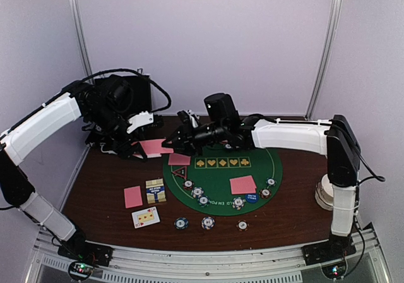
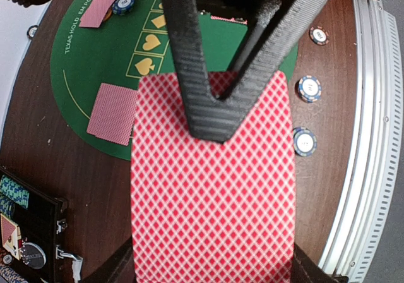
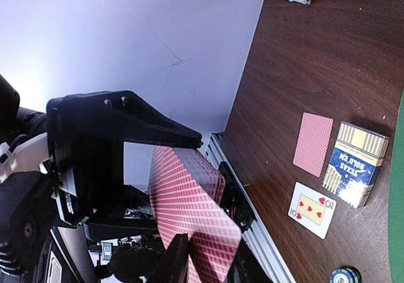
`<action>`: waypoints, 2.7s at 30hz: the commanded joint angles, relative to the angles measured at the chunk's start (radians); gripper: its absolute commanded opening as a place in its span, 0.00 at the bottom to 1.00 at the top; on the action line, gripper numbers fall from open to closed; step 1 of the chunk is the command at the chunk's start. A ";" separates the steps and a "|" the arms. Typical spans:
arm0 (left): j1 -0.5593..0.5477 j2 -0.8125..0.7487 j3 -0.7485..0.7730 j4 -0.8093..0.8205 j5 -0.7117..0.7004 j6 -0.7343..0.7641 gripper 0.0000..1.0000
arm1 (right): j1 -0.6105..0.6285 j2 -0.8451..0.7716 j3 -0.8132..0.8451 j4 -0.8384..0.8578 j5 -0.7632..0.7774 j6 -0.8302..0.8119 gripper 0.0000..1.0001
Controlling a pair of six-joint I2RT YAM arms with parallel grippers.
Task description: Distribute texas hold em gaming equipment
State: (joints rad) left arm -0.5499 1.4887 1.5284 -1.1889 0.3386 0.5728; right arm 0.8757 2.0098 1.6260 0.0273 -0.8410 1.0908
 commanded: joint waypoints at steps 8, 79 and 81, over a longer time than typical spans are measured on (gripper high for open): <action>0.004 -0.015 0.037 0.021 0.011 0.001 0.00 | -0.023 -0.071 -0.087 0.124 -0.046 0.111 0.03; 0.021 -0.071 -0.005 -0.052 -0.017 0.024 0.00 | 0.068 0.368 0.215 -0.410 1.424 -1.758 0.03; 0.021 -0.068 -0.001 -0.052 -0.018 0.024 0.00 | 0.076 0.357 0.199 -0.413 1.416 -1.745 0.17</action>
State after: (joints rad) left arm -0.5362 1.4425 1.5127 -1.2476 0.3103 0.5850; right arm 0.9379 2.3810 1.8477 -0.4114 0.5587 -0.6605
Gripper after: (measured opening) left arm 0.673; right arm 0.075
